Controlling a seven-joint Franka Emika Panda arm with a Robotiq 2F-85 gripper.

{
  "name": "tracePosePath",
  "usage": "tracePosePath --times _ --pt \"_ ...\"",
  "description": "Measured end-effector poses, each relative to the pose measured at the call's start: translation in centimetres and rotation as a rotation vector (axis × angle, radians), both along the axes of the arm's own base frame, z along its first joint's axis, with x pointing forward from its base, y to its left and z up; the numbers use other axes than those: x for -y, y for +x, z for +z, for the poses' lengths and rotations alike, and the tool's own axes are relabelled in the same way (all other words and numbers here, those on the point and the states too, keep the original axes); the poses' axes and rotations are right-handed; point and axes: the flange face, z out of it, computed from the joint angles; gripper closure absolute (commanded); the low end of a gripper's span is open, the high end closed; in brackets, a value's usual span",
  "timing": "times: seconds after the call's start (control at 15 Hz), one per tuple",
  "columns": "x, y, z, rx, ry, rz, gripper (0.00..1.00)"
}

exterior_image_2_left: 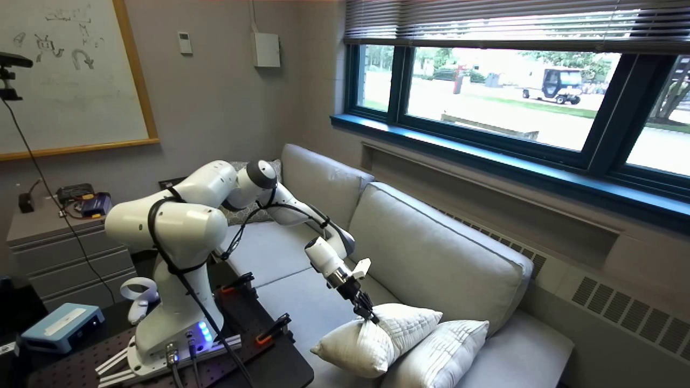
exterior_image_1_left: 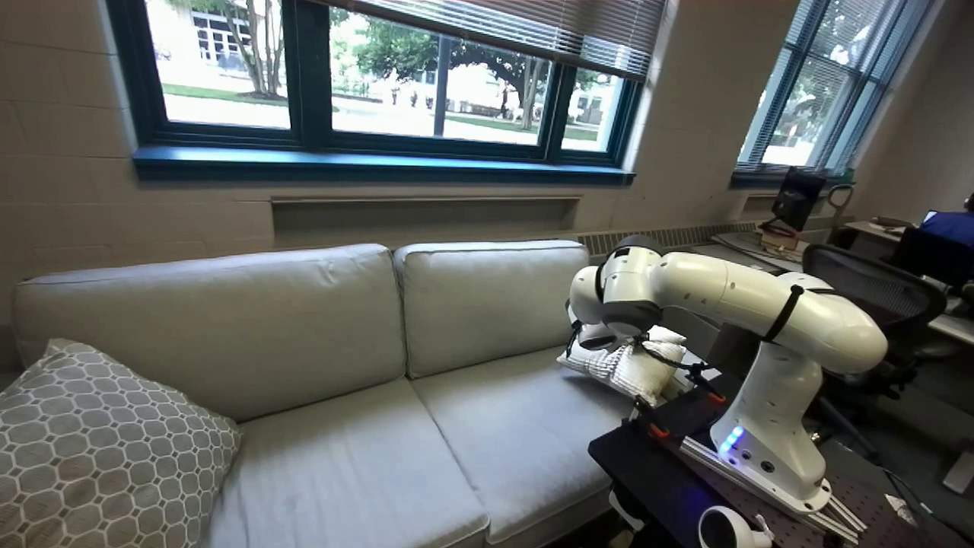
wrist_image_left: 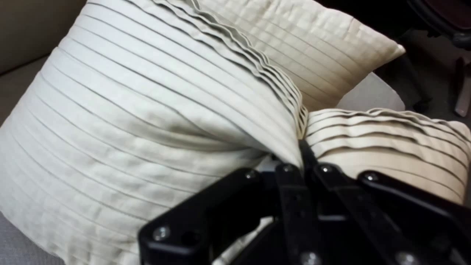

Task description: Put the two pillows properly on the right side of the couch

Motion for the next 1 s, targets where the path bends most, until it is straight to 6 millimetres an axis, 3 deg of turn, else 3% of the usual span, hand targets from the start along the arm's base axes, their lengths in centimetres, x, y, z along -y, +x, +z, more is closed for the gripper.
tracePosePath --times 0.27,0.73,1.0 --pt "-0.2 2.5 0.7 0.013 -0.004 0.049 0.97" --pt "0.4 10.4 0.2 0.062 0.095 0.196 0.97" --pt "2.0 11.6 -1.1 0.049 0.131 0.203 0.97"
